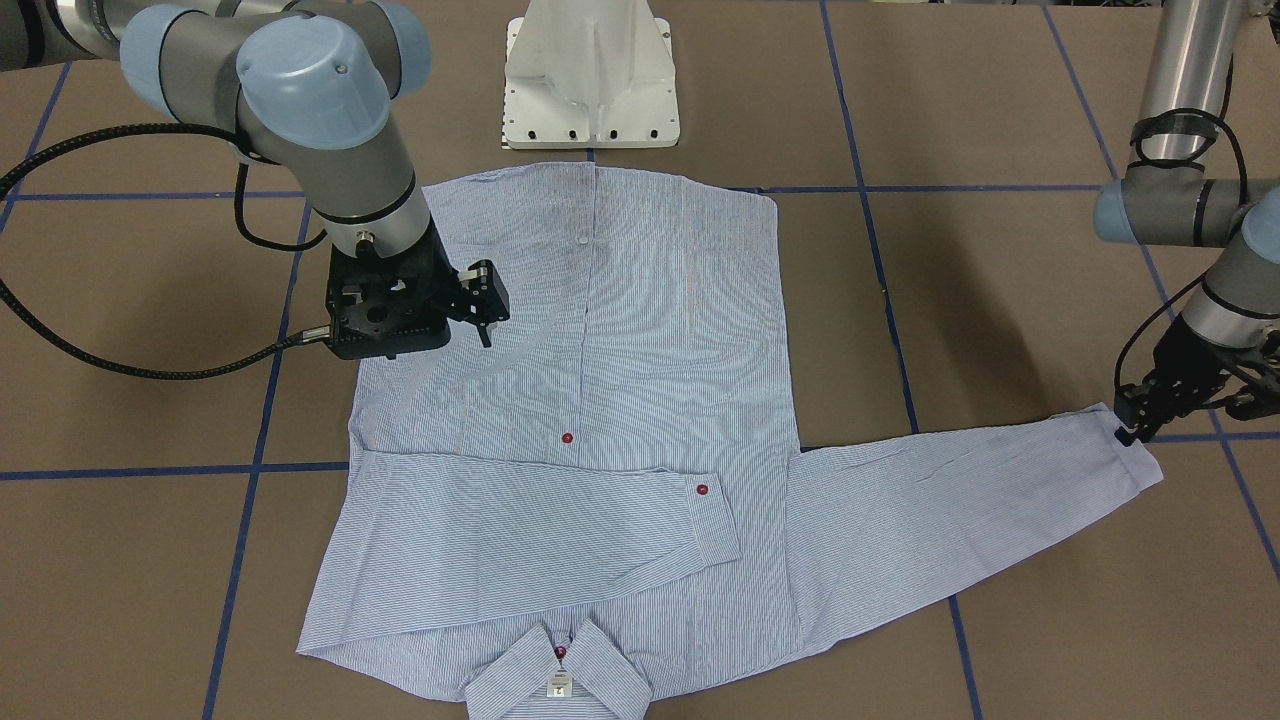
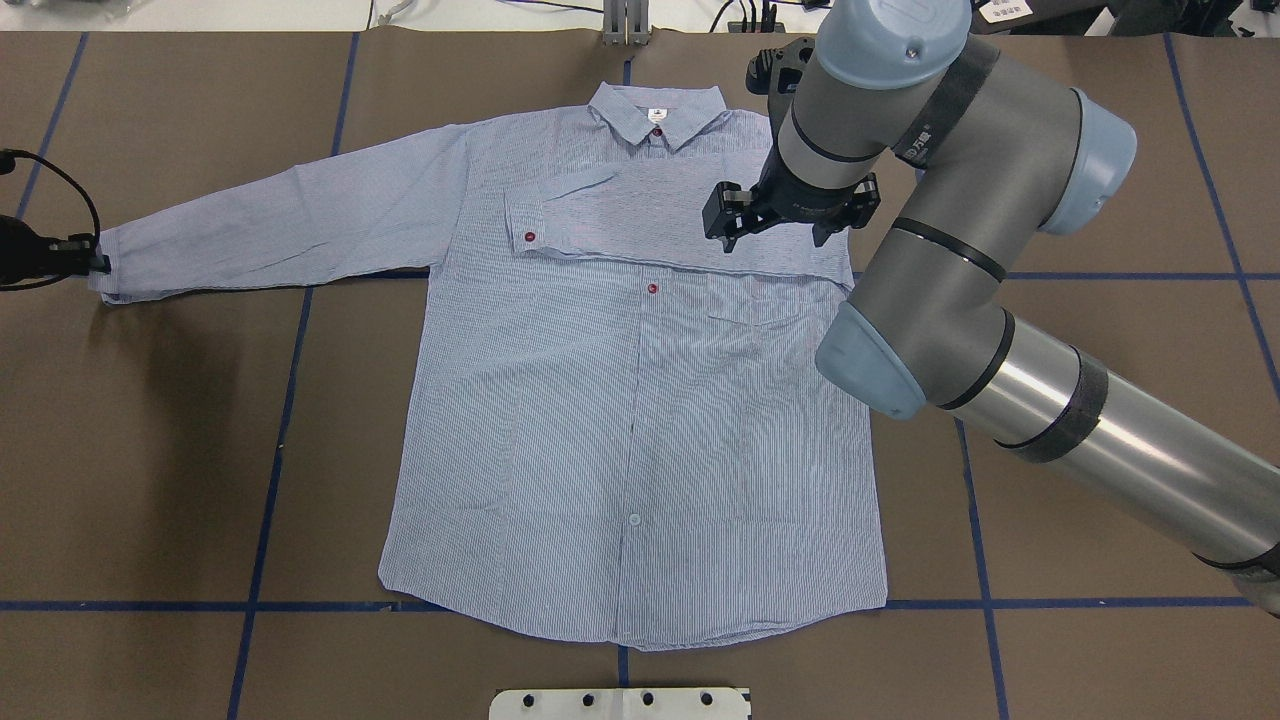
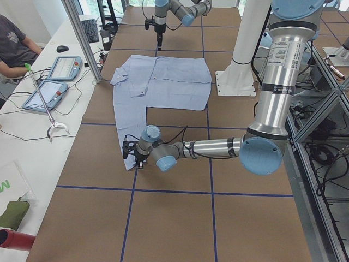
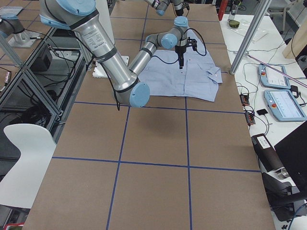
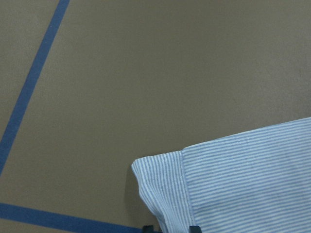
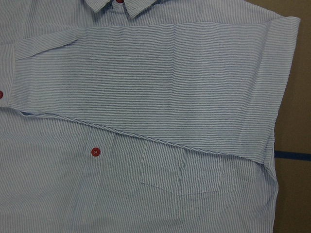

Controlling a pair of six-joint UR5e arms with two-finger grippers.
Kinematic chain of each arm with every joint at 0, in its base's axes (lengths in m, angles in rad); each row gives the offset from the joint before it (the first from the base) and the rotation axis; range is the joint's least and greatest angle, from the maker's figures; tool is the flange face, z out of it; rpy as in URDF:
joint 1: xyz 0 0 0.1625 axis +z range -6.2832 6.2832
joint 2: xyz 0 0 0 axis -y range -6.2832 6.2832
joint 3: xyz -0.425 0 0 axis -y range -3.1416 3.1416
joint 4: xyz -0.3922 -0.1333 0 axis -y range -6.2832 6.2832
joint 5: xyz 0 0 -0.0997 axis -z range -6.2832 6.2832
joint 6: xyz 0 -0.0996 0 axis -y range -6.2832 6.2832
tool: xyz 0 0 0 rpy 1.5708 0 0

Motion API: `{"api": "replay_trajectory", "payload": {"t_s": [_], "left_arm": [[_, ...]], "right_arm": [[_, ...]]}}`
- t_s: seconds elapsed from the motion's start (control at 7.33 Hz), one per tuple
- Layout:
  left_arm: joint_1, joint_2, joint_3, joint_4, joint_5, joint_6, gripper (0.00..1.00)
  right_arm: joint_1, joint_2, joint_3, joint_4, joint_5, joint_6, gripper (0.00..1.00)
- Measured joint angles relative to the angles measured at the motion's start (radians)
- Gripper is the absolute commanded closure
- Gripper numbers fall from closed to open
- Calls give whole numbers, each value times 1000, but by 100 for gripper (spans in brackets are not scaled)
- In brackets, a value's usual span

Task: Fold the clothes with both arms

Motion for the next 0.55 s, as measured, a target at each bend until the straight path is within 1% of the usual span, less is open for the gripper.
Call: {"api": "replay_trajectory", "payload": {"t_s": [0.14, 0.27, 0.55], "left_arm": [[0, 0, 0, 0, 0, -1, 91], [-1, 0, 0, 0, -1, -3, 100], [-3, 1, -7, 1, -6, -4, 100]], "right_arm": [[-2, 0, -1, 1, -1, 0, 0], [-3, 0, -1, 2, -1, 0, 0], [-3, 0, 0, 1, 0, 0, 0]]}}
